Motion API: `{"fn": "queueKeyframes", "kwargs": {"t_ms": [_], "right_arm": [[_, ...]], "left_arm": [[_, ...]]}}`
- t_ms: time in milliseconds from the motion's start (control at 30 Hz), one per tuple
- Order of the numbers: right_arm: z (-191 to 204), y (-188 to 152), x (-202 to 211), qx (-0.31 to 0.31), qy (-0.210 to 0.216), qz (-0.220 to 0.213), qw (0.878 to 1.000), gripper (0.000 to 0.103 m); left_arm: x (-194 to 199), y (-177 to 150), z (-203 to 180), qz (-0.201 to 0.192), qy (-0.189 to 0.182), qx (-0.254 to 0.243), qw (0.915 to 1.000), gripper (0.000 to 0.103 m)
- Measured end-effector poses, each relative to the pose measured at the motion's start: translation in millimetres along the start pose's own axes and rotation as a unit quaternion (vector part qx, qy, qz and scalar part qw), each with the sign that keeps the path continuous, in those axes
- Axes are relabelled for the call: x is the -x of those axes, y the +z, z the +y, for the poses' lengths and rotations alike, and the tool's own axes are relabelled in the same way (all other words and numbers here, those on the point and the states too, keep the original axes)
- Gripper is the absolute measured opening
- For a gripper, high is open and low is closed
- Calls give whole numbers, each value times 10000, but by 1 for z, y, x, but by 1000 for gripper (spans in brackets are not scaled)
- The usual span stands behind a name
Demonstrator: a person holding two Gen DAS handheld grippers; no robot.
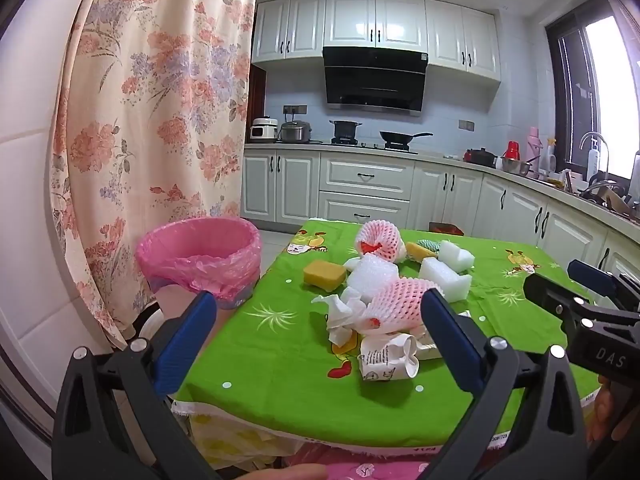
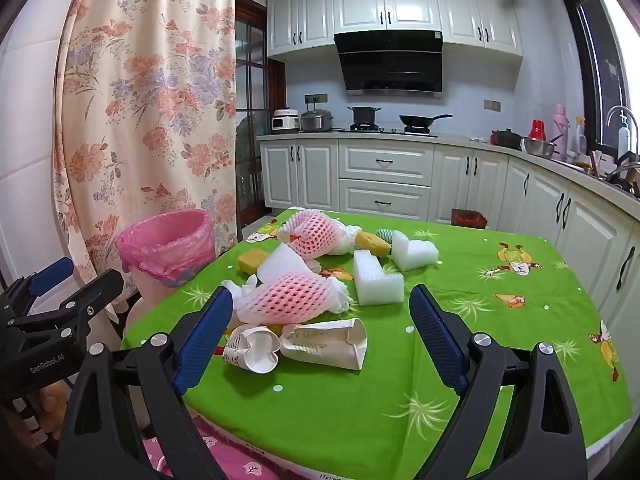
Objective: Collect trash
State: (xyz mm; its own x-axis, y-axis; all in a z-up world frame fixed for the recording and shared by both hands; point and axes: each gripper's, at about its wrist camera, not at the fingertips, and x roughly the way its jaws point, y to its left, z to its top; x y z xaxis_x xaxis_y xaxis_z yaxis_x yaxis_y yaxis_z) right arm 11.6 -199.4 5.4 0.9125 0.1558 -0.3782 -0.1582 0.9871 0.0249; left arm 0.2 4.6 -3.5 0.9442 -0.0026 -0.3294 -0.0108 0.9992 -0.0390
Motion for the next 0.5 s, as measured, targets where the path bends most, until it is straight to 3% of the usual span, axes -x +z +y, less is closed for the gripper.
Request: {"fn": "queueKeyframes", "kwargs": {"t_ms": [500], "right_arm": [[-1, 0, -1, -23, 7, 14, 10000, 85]], "left_arm": [[0, 0, 0, 1, 2, 11, 10000, 99]]}}
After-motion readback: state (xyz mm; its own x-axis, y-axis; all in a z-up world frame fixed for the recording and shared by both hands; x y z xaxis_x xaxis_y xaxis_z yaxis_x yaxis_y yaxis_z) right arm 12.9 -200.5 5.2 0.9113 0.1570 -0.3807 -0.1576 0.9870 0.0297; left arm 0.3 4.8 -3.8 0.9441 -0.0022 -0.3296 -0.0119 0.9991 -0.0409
